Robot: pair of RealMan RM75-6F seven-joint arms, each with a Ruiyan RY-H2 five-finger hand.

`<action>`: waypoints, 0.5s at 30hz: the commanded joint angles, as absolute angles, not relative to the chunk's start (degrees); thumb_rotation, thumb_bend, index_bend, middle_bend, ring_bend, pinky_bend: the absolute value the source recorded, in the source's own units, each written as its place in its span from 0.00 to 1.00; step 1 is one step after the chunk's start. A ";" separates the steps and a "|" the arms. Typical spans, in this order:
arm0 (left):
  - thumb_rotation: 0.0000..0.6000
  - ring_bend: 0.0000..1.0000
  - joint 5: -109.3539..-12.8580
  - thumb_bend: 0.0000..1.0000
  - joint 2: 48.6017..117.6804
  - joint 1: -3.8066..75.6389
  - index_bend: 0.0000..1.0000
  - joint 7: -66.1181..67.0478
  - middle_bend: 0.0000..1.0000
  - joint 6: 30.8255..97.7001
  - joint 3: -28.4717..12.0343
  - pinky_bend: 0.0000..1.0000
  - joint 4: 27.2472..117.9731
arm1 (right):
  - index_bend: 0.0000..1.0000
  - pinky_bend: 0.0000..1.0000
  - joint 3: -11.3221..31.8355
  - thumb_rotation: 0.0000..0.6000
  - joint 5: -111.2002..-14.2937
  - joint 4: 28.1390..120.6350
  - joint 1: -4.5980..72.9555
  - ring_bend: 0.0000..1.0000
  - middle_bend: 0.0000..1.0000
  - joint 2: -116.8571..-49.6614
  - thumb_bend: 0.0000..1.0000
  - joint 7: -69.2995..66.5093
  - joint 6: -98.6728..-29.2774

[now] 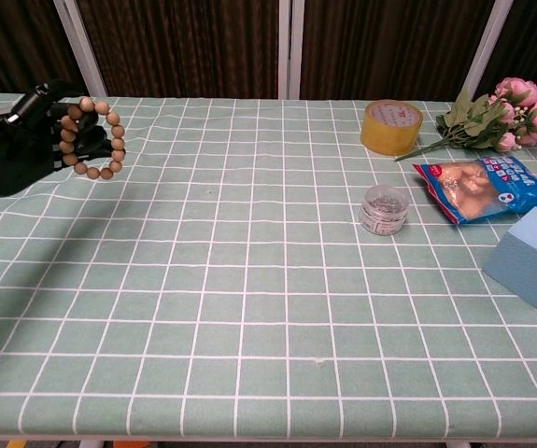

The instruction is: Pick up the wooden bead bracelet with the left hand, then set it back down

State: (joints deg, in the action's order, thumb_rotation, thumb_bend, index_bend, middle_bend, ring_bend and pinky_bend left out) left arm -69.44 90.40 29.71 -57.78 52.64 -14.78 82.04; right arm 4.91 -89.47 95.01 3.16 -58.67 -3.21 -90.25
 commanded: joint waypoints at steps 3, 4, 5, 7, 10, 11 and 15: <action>0.34 0.43 -69.30 0.62 90.51 29.52 0.72 -57.55 0.75 52.26 -15.02 0.13 81.91 | 0.00 0.00 4.91 1.00 -89.41 95.10 3.14 0.00 0.12 -58.68 0.07 -3.10 -90.23; 0.35 0.43 -69.27 0.63 90.56 29.46 0.72 -57.57 0.75 52.23 -15.09 0.13 81.91 | 0.00 0.00 4.90 1.00 -89.41 95.13 3.13 0.00 0.12 -58.67 0.07 -3.07 -90.23; 0.35 0.43 -69.25 0.65 90.59 29.38 0.72 -57.51 0.75 52.19 -15.17 0.13 81.90 | 0.00 0.00 4.89 1.00 -89.44 95.15 3.10 0.00 0.12 -58.67 0.07 -3.06 -90.27; 0.36 0.43 -69.37 0.67 90.64 29.30 0.71 -57.36 0.74 52.14 -15.19 0.13 81.85 | 0.00 0.00 4.91 1.00 -89.44 95.16 3.07 0.00 0.12 -58.67 0.07 -3.06 -90.35; 0.42 0.43 -69.54 0.69 90.65 29.23 0.66 -57.37 0.72 51.85 -15.29 0.13 81.83 | 0.00 0.00 4.98 1.00 -89.38 95.18 3.06 0.00 0.12 -58.64 0.07 -3.03 -90.40; 0.46 0.43 -69.66 0.71 90.70 29.23 0.64 -57.27 0.71 51.81 -15.31 0.13 81.70 | 0.00 0.00 5.00 1.00 -89.37 95.23 3.08 0.00 0.12 -58.60 0.07 -3.05 -90.38; 0.62 0.43 -70.22 0.73 91.08 29.19 0.59 -57.04 0.69 51.99 -15.36 0.13 81.23 | 0.00 0.00 5.04 1.00 -89.40 95.25 3.12 0.00 0.12 -58.58 0.07 -3.01 -90.37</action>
